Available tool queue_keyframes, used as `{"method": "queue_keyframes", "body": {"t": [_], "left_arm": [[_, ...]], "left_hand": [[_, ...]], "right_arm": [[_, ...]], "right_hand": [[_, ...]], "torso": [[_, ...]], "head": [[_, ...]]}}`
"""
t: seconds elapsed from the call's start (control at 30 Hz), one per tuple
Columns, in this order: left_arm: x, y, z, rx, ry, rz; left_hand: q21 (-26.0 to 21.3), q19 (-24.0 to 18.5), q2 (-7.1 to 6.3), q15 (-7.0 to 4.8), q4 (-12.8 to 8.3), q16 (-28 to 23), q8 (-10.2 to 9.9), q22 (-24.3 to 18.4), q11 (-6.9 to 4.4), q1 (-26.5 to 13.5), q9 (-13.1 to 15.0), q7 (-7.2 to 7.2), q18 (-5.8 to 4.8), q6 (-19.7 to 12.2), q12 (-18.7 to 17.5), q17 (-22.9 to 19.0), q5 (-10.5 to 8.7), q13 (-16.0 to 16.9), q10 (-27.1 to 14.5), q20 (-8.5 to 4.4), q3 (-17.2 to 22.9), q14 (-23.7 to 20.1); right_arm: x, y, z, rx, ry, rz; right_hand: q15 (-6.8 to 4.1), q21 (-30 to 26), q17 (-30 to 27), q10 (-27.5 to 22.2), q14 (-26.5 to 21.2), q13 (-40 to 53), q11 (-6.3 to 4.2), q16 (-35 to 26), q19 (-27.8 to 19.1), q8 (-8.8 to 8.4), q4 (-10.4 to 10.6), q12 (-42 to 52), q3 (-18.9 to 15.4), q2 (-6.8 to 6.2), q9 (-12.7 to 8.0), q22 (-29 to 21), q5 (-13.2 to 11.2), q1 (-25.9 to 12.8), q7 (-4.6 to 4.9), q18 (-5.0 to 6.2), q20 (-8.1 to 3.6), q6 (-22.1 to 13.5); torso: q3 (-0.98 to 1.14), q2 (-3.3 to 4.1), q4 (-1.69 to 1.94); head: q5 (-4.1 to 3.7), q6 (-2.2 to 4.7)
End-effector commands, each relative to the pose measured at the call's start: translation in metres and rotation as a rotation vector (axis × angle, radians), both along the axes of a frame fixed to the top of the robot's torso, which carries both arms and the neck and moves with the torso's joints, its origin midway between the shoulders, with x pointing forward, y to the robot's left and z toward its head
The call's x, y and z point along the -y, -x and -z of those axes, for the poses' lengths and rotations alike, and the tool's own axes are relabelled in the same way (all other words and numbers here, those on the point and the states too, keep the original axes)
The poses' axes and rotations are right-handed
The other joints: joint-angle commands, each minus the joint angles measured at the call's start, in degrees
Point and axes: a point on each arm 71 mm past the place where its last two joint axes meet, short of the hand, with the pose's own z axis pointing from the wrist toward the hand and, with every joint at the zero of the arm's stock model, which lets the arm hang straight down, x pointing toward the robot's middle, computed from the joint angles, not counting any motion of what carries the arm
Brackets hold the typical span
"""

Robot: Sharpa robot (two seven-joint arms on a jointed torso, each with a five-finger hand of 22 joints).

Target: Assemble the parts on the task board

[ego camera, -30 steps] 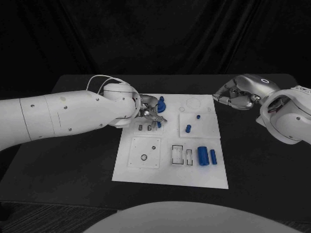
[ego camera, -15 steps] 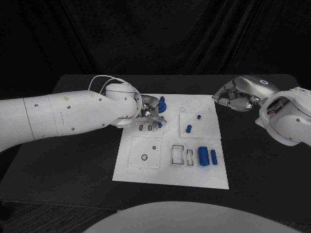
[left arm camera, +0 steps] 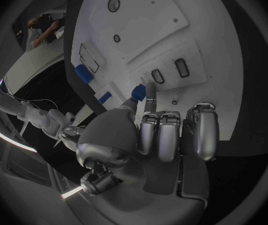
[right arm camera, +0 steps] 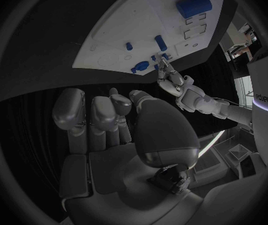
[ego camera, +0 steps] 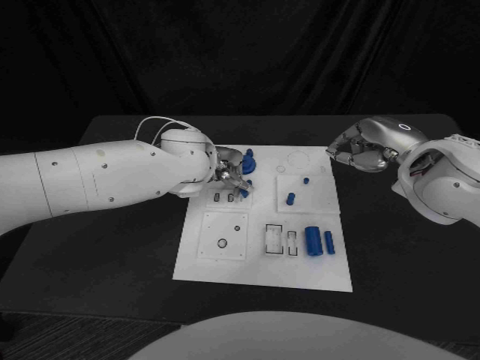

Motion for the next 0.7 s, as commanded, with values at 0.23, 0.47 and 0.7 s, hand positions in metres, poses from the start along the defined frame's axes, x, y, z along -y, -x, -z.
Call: {"method": "queue_keyframes", "body": {"t": [0.23,0.47,0.7], "left_arm": [[0.0012,0.0028,0.0006,-0.006,0.008,0.013],[-0.0019,0.0025,0.0009,-0.006,0.008,0.008],[-0.0034,0.0023,0.0009,-0.004,0.010,0.004]], "left_hand": [[-0.43,-0.38,-0.22,0.03,-1.10,0.15,-0.93,5.26,0.20,1.27,0.03,-0.14,-0.07,0.40,0.20,15.09,1.72,15.09,6.08,-0.01,2.05,6.06],[-0.44,-0.34,-0.49,0.02,-1.61,0.15,-1.02,5.34,0.16,1.42,0.20,-0.21,-0.08,0.62,0.20,15.09,2.18,15.09,6.08,-0.02,2.72,6.06],[-0.64,-0.52,-0.84,0.02,-1.91,0.15,-1.43,5.20,0.21,1.20,0.30,-0.06,-0.02,0.29,0.20,15.09,1.99,15.09,6.08,-0.02,3.31,6.06]], "right_arm": [[-0.0003,-0.0008,0.0006,0.008,-0.003,-0.002],[-0.0001,-0.0015,0.0007,0.009,-0.002,-0.001],[0.0008,-0.0020,0.0008,0.009,-0.001,0.001]], "right_hand": [[-0.09,0.29,0.14,0.49,2.08,0.04,0.04,0.46,0.15,0.19,-0.26,0.42,0.77,-0.12,0.10,6.16,0.78,1.65,0.24,-0.48,-0.06,0.24],[-0.09,0.28,0.18,0.48,2.07,0.03,0.04,0.50,0.14,0.20,-0.28,0.42,0.82,-0.12,0.10,6.18,0.84,1.75,0.25,-0.48,-0.06,0.26],[-0.10,0.43,0.27,0.54,2.08,0.18,0.04,0.59,0.17,0.20,-0.29,0.59,0.86,-0.13,0.10,6.24,0.89,1.83,0.25,-0.50,-0.06,0.27]], "torso": [[0.01,0.00,0.00],[0.01,0.01,0.00],[0.01,-0.01,0.05]], "head": [[0.04,-0.01],[0.13,-0.01],[0.05,-0.01]]}}
